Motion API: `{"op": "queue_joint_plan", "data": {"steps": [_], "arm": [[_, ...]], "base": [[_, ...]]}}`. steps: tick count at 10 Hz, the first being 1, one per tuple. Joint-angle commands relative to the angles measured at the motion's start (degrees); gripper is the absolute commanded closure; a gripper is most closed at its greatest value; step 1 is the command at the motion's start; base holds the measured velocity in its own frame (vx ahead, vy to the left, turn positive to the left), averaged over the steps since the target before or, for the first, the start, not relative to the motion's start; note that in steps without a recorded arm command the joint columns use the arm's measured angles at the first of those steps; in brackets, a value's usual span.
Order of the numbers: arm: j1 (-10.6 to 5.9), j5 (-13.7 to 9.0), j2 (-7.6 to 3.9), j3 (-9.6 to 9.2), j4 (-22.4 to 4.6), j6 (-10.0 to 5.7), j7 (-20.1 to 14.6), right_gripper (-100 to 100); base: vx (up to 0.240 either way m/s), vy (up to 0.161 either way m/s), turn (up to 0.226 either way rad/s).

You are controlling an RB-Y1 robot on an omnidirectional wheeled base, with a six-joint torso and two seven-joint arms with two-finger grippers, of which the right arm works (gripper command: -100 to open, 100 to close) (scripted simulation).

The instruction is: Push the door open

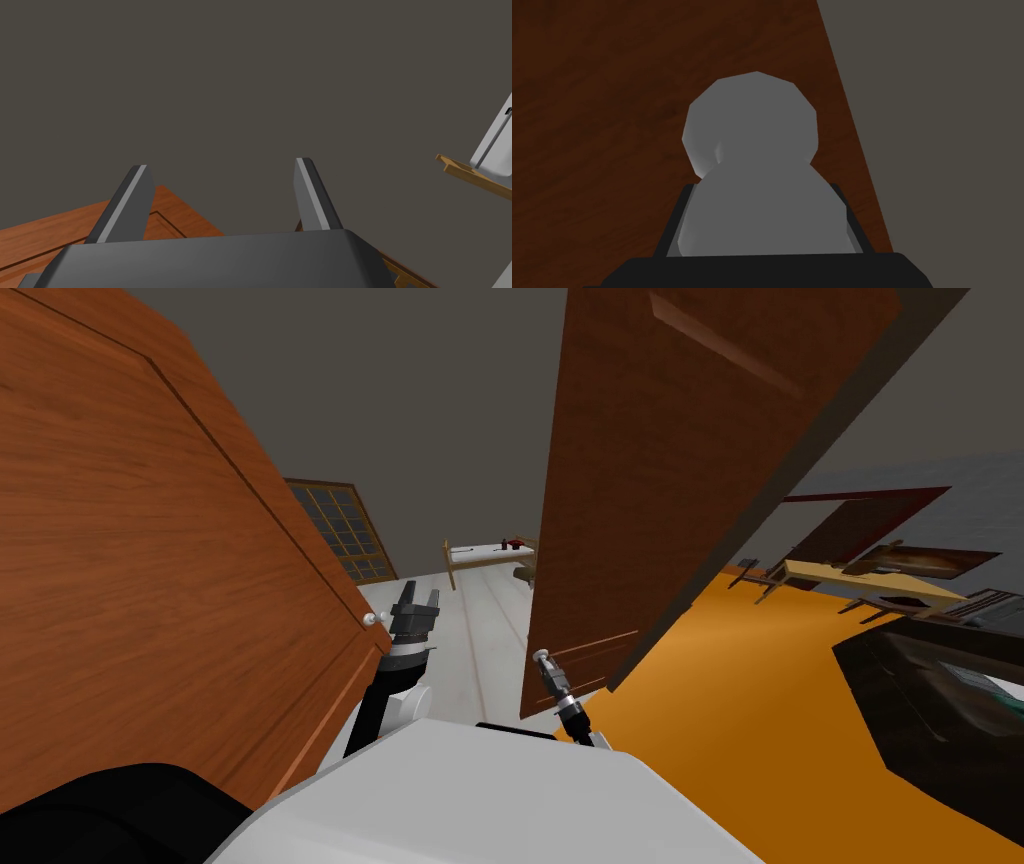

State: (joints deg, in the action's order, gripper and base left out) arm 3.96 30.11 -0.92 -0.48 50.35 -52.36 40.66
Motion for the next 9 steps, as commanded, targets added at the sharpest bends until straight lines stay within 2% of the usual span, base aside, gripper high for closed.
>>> {"op": "queue_joint_plan", "data": {"steps": [1, 2, 3, 5, 6, 7, 8, 9], "arm": [[-0.37, -2.6, -0.52, 0.35, 0.5, -0.29, -2.5, 100], [-0.19, -4.2, -0.73, 0.11, 0.6, -0.52, -4.1, 100], [-0.19, -4.7, -0.73, 0.11, 0.6, -0.52, -4.8, 100], [0.18, -8.4, -1.15, -0.38, 0.9, -0.97, -8.3, 100], [0.18, -8.7, -1.15, -0.38, 0.9, -0.97, -9.3, 100], [0.38, -11.0, -1.31, -0.65, 1.1, -1.22, -11.1, 100], [0.05, -9.6, -2.02, -0.78, 0.6, -1.03, -7.3, -100], [0.05, -9.6, -2.02, -0.78, 0.6, -1.03, -7.3, -100]], "base": [[0.033, 0.004, 0.082], [0.047, 0.001, 0.145], [0.043, -0.004, 0.065], [0.050, 0.000, 0.107], [0.054, -0.001, 0.043], [0.056, -0.005, 0.099], [-0.011, 0.025, -0.038], [-0.053, 0.039, -0.071]]}}
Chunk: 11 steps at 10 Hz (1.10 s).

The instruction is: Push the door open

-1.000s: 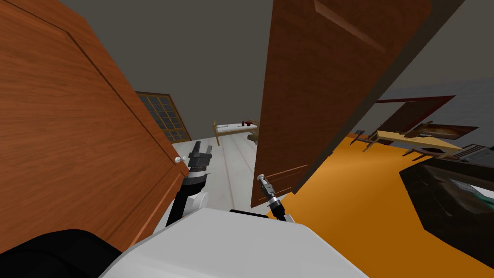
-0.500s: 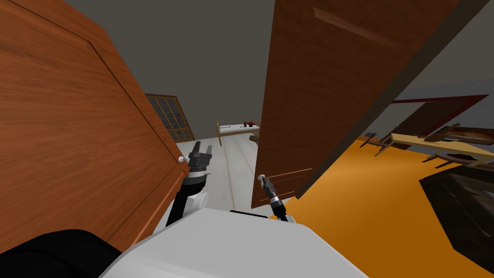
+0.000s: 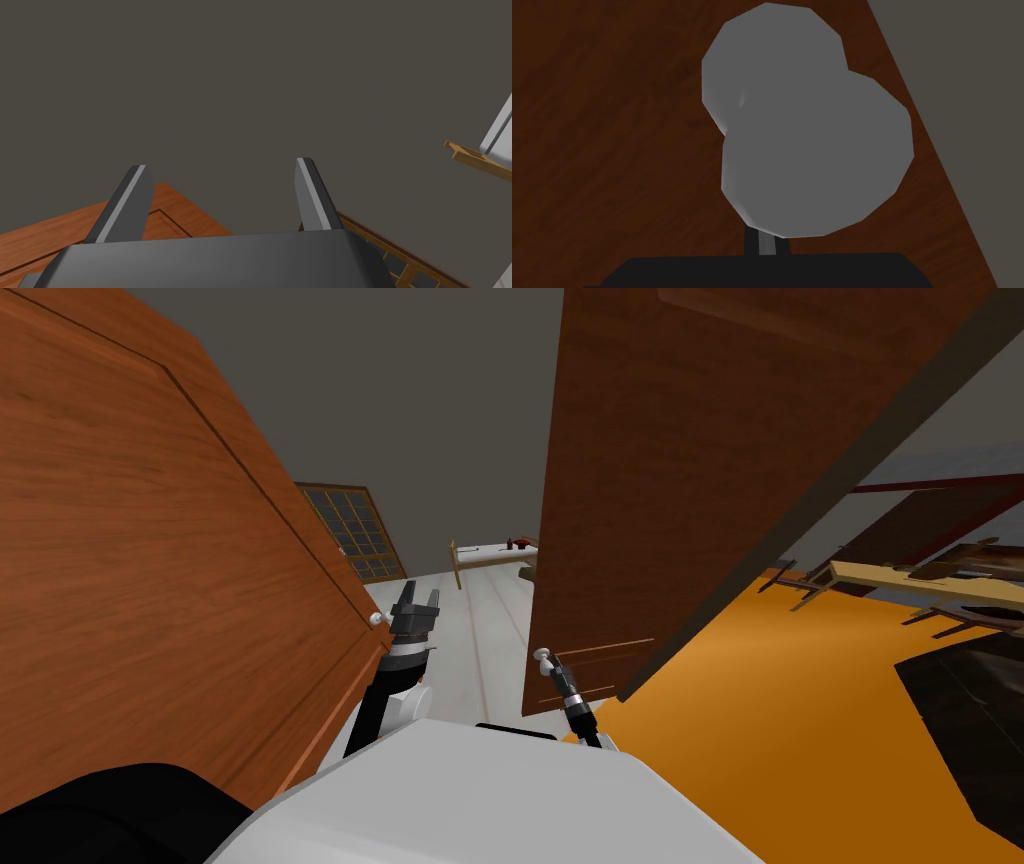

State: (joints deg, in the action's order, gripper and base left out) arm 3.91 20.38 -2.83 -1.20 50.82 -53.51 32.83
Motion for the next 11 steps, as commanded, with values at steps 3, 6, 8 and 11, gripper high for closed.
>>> {"op": "queue_joint_plan", "data": {"steps": [3, 6, 8, 11], "arm": [[-0.18, 0.4, -1.72, -0.44, -0.5, 0.17, 4.8, -100], [-0.52, 0.7, -3.73, -0.91, -1.4, 0.23, 9.8, -100], [-0.65, 0.8, -4.44, -1.08, -1.7, 0.25, 12.2, -100], [-0.90, 1.0, -5.86, -1.42, -2.4, 0.30, 16.2, -100]], "base": [[-0.064, 0.040, -0.060], [-0.104, 0.065, -0.081], [-0.055, 0.031, -0.037], [-0.063, 0.042, -0.059]]}}
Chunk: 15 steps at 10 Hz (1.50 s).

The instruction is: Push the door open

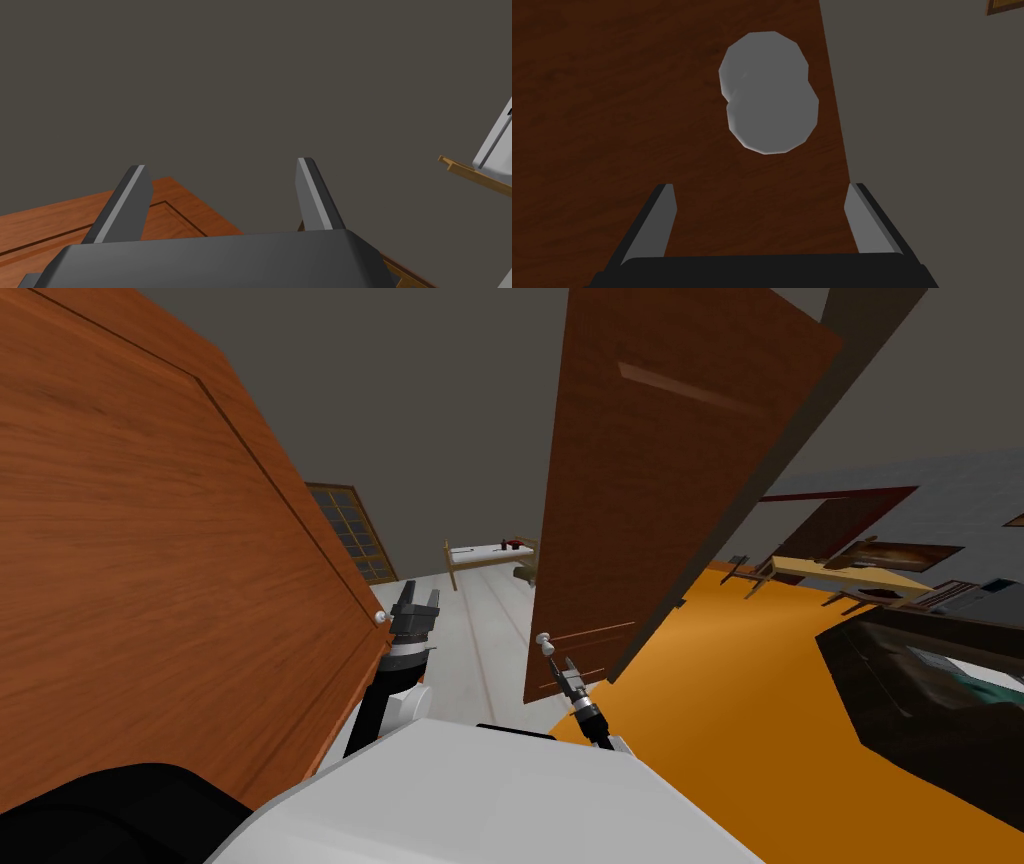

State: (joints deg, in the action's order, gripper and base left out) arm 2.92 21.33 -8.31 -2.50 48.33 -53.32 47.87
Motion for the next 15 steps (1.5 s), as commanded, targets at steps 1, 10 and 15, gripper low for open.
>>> {"op": "queue_joint_plan", "data": {"steps": [1, 10, 15], "arm": [[-0.03, 0.2, -1.07, -0.29, -0.2, 0.12, 2.9, -100], [-0.75, 0.9, -5.05, -1.27, -2.0, 0.25, 14.4, -100], [-1.07, 0.6, -4.07, -0.80, -2.2, 0.69, 14.7, -100]], "base": [[-0.072, 0.065, -0.087], [-0.072, 0.038, -0.058], [0.125, 0.046, 0.021]]}}
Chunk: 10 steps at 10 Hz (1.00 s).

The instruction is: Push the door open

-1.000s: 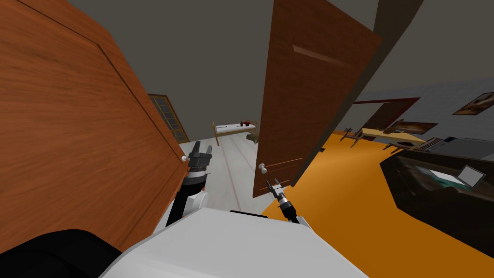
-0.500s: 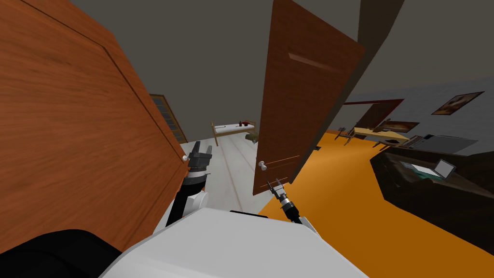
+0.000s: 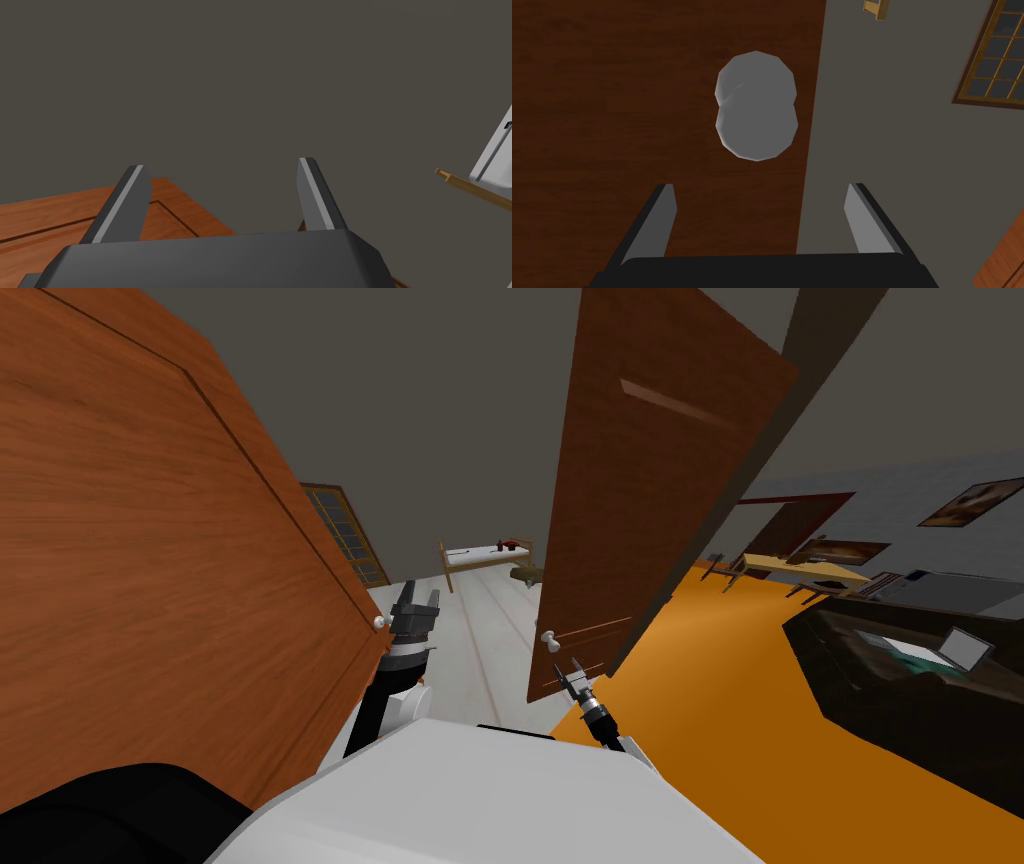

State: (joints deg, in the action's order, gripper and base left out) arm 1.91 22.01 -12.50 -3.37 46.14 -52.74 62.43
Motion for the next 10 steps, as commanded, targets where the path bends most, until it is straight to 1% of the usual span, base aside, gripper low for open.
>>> {"op": "queue_joint_plan", "data": {"steps": [1, 3, 4, 5, 10], "arm": [[-0.19, -0.1, 0.37, 0.20, -0.1, 0.23, 0.4, -100], [-0.46, -0.2, 0.84, 0.45, -0.4, 0.44, 0.9, -100], [-0.41, -0.2, 0.70, 0.36, -0.3, 0.36, 0.7, -100], [-0.41, -0.2, 0.70, 0.36, -0.3, 0.36, 0.7, 100], [-0.41, -0.2, 0.70, 0.36, -0.3, 0.36, 0.7, 100]], "base": [[0.223, 0.071, 0.035], [0.221, 0.056, 0.031], [0.092, 0.008, 0.009], [-0.011, 0.005, 0.004], [-0.017, -0.003, -0.001]]}}
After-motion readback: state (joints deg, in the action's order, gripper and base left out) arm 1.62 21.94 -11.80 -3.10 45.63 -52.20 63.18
